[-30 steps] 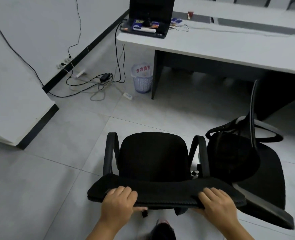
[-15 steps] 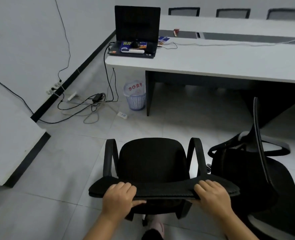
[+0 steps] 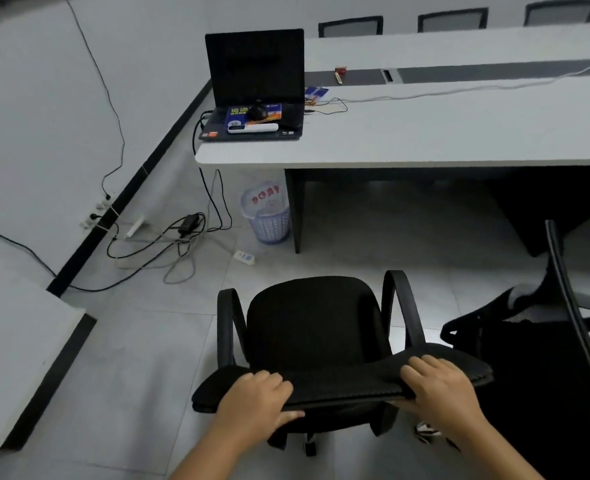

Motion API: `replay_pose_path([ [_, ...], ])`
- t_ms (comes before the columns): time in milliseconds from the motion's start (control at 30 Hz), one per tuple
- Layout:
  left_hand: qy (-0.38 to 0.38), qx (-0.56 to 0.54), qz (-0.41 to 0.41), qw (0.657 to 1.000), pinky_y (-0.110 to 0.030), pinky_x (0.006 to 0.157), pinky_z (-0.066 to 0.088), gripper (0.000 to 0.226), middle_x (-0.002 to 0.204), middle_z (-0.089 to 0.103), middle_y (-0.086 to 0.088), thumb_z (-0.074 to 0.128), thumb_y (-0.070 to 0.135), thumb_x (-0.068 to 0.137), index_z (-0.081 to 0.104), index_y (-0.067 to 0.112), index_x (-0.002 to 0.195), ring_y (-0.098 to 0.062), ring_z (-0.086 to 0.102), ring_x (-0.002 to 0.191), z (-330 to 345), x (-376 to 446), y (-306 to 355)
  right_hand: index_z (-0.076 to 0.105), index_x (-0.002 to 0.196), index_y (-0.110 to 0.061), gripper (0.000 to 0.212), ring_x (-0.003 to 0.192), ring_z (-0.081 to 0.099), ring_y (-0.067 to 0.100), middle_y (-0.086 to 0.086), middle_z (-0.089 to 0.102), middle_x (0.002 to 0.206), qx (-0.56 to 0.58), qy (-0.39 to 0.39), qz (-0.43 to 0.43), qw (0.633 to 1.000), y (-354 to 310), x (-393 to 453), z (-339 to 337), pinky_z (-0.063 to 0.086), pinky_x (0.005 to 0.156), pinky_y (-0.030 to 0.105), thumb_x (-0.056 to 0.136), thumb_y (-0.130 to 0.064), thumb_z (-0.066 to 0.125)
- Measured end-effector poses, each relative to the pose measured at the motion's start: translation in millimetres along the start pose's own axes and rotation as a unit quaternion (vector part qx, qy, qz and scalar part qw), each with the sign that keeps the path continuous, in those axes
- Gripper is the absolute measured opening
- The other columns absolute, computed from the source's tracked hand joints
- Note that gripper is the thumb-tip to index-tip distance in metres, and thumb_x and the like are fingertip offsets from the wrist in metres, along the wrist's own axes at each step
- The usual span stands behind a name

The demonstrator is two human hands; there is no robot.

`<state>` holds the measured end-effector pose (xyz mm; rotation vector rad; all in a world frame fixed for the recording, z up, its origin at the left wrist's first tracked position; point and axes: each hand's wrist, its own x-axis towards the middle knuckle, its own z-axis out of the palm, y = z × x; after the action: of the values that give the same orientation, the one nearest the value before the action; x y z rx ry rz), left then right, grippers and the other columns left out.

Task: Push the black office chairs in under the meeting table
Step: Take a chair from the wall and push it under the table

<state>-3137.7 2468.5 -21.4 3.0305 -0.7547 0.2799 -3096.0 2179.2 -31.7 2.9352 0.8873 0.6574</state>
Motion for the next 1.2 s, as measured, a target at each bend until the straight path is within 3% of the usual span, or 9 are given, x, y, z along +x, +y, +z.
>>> replay_pose_path([
  [233,0.047,-0.013,0.117,0.992,-0.013,0.037,0.036,0.044,0.046,0.052,0.012,0.034,0.056,0.071,0.058,0.026,0.051,-0.003,0.048,0.039,6,35,-49,0.039,0.062,-0.020,0.034,0.062,0.030,0.015,-0.003,0.049,0.048,0.008,0.001,0.082,0.997,-19,15,-2,0.022,0.055,0.027,0.061,-0.053,0.045],
  [333,0.051,-0.023,0.173,0.983,-0.015,0.037,0.037,0.043,0.047,0.053,0.012,0.038,0.056,0.071,0.058,0.024,0.052,-0.004,0.048,0.040,12,51,-93,0.040,0.063,-0.021,0.031,0.062,0.034,0.017,-0.003,0.049,0.049,-0.001,-0.017,0.133,0.991,-54,26,2,0.021,0.056,0.028,0.061,-0.051,0.043],
  [433,0.044,-0.034,0.206,0.977,-0.015,0.038,0.037,0.042,0.049,0.054,0.011,0.041,0.058,0.070,0.060,0.024,0.054,-0.004,0.050,0.042,18,75,-130,0.049,0.054,-0.020,0.033,0.048,0.049,0.017,-0.004,0.049,0.049,-0.010,-0.049,0.187,0.981,-79,41,11,0.025,0.056,0.029,0.064,-0.051,0.043],
  [533,0.026,-0.055,0.212,0.975,-0.014,0.037,0.038,0.037,0.046,0.054,0.011,0.067,0.058,0.058,0.060,0.023,0.052,-0.005,0.050,0.040,23,109,-154,0.053,0.049,-0.019,0.037,0.044,0.051,0.017,-0.004,0.049,0.049,-0.038,-0.065,0.220,0.973,-78,72,18,0.034,0.045,0.024,0.065,-0.051,0.043],
  [633,0.014,-0.055,0.200,0.978,-0.014,0.035,0.038,0.041,0.043,0.053,0.010,0.080,0.057,0.041,0.058,0.024,0.050,-0.004,0.049,0.037,26,139,-160,0.054,0.049,-0.020,0.037,0.044,0.052,0.015,-0.006,0.050,0.049,-0.052,-0.070,0.226,0.970,-55,98,25,0.033,0.047,0.023,0.064,-0.052,0.043],
  [733,0.042,-0.053,0.195,0.978,-0.014,0.035,0.036,0.039,0.041,0.051,0.011,0.069,0.062,0.050,0.058,0.024,0.049,-0.003,0.047,0.036,33,162,-156,0.053,0.049,-0.018,0.038,0.044,0.052,0.017,-0.005,0.050,0.048,-0.062,-0.066,0.214,0.973,-22,109,35,0.026,0.055,0.029,0.063,-0.053,0.044],
  [867,0.079,-0.058,0.183,0.978,-0.015,0.036,0.033,0.044,0.040,0.049,0.011,0.037,0.061,0.067,0.055,0.025,0.048,-0.002,0.045,0.036,45,197,-153,0.054,0.050,-0.018,0.038,0.045,0.053,0.017,-0.002,0.052,0.049,-0.066,-0.062,0.201,0.975,17,119,51,0.026,0.057,0.031,0.062,-0.053,0.044],
  [1033,0.081,-0.040,0.167,0.982,-0.016,0.036,0.034,0.044,0.041,0.050,0.010,0.037,0.060,0.067,0.056,0.025,0.049,-0.004,0.046,0.036,55,250,-154,0.056,0.050,-0.018,0.039,0.045,0.054,0.017,-0.002,0.053,0.049,-0.046,-0.045,0.192,0.979,60,141,67,0.042,0.042,0.026,0.066,-0.051,0.043],
  [1200,0.099,-0.039,0.136,0.985,-0.017,0.037,0.032,0.044,0.039,0.048,0.008,0.039,0.058,0.068,0.055,0.022,0.047,-0.005,0.045,0.035,65,294,-139,0.057,0.051,-0.020,0.037,0.045,0.053,0.015,-0.002,0.053,0.049,-0.060,-0.058,0.142,0.986,126,165,82,0.041,0.043,0.023,0.062,-0.053,0.045],
])
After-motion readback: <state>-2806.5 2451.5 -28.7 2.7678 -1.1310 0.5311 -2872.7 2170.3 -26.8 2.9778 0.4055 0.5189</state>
